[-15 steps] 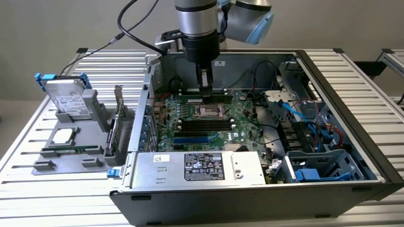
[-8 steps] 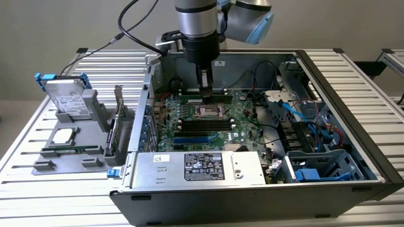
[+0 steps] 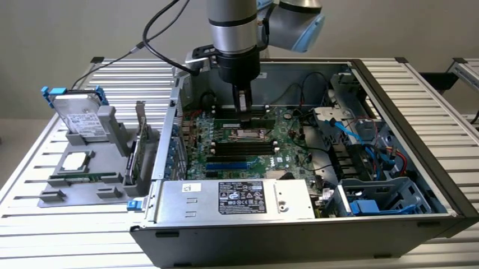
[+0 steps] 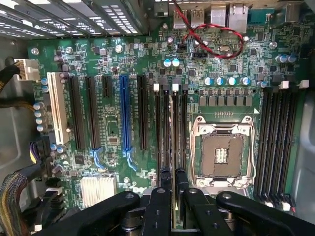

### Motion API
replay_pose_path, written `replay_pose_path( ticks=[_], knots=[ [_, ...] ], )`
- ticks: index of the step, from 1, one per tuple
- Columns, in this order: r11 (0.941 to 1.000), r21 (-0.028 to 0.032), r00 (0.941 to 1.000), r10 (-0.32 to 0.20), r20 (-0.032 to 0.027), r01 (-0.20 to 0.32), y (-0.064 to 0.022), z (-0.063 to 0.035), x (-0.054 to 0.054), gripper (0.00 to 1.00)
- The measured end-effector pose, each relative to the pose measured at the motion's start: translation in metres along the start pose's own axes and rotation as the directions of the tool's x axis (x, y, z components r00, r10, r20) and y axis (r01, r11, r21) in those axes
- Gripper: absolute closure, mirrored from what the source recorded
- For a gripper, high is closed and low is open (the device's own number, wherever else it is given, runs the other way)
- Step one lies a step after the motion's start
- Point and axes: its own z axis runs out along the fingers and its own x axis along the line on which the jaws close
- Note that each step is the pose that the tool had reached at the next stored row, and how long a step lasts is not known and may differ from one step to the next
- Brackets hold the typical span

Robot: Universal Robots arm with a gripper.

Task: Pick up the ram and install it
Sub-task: 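Insert the ram into the slot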

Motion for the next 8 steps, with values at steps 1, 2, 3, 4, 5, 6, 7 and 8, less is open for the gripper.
replay_pose_path(
  ticks=[1, 2, 3, 4, 5, 6, 7, 8],
  knots=[
    [1.0000, 0.0002, 1.0000, 0.000, 0.0002, 0.000, 0.0002, 0.0020, 0.001, 0.85],
    [1.0000, 0.0006, 1.0000, 0.000, 0.0002, 0.000, 0.0003, 0.0039, 0.001, 0.85],
    [1.0000, 0.0013, 1.0000, 0.000, 0.0001, 0.000, 0.0003, 0.0056, 0.002, 0.85],
    [1.0000, 0.0023, 1.0000, 0.000, 0.0001, 0.000, 0.0001, 0.0073, 0.002, 0.85],
    [1.0000, 0.0042, 1.0000, 0.000, 0.0002, 0.000, -0.0002, 0.0088, 0.002, 0.85],
    [1.0000, 0.0062, 1.0000, 0.000, 0.0003, 0.000, -0.0006, 0.0102, 0.003, 0.85],
    [1.0000, 0.0082, 1.0000, 0.001, 0.0003, -0.001, -0.0010, 0.0118, 0.003, 0.85],
    [0.9999, 0.0101, 1.0000, 0.001, 0.0004, -0.001, -0.0013, 0.0133, 0.004, 0.85]
  ],
)
